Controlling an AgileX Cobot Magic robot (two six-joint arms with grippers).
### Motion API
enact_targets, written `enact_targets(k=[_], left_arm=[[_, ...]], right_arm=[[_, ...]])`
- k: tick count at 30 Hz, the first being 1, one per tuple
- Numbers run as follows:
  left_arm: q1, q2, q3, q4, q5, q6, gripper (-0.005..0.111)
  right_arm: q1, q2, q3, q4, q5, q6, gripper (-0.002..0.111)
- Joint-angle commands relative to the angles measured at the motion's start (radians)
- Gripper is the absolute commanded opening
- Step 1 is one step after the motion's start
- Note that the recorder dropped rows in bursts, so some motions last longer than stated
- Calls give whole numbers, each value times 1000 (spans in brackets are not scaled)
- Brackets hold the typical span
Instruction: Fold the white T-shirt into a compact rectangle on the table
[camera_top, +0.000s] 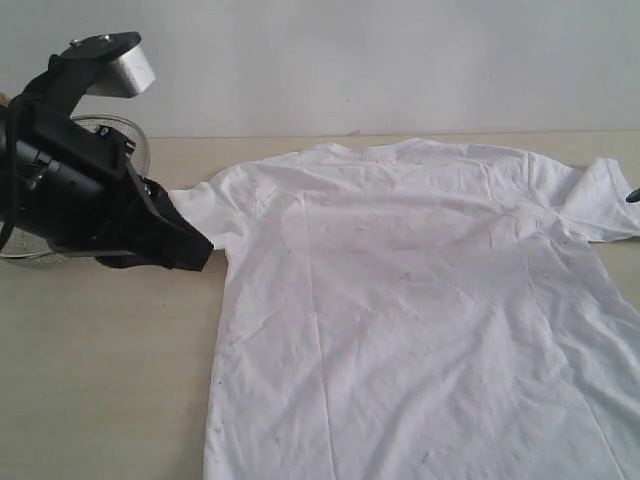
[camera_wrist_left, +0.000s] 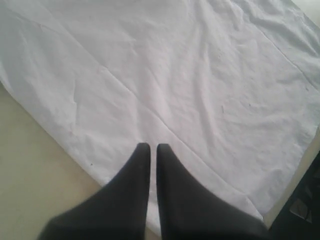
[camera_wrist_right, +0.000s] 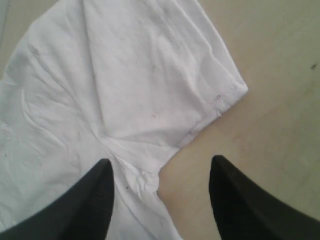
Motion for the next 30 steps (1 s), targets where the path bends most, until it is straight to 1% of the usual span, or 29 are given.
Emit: enact_targets(k=[1, 4, 13, 30], left_arm=[[2, -6, 4, 3, -81, -4, 5], [2, -6, 4, 3, -116, -4, 5], [2, -6, 4, 3, -162, -4, 5], [2, -6, 4, 3, -164, -4, 5]], right_arm=[[-6, 1, 1, 7, 12, -20, 51], [-6, 1, 1, 7, 13, -22, 51], [-6, 1, 1, 7, 13, -35, 51], [-6, 1, 1, 7, 35, -34, 51]])
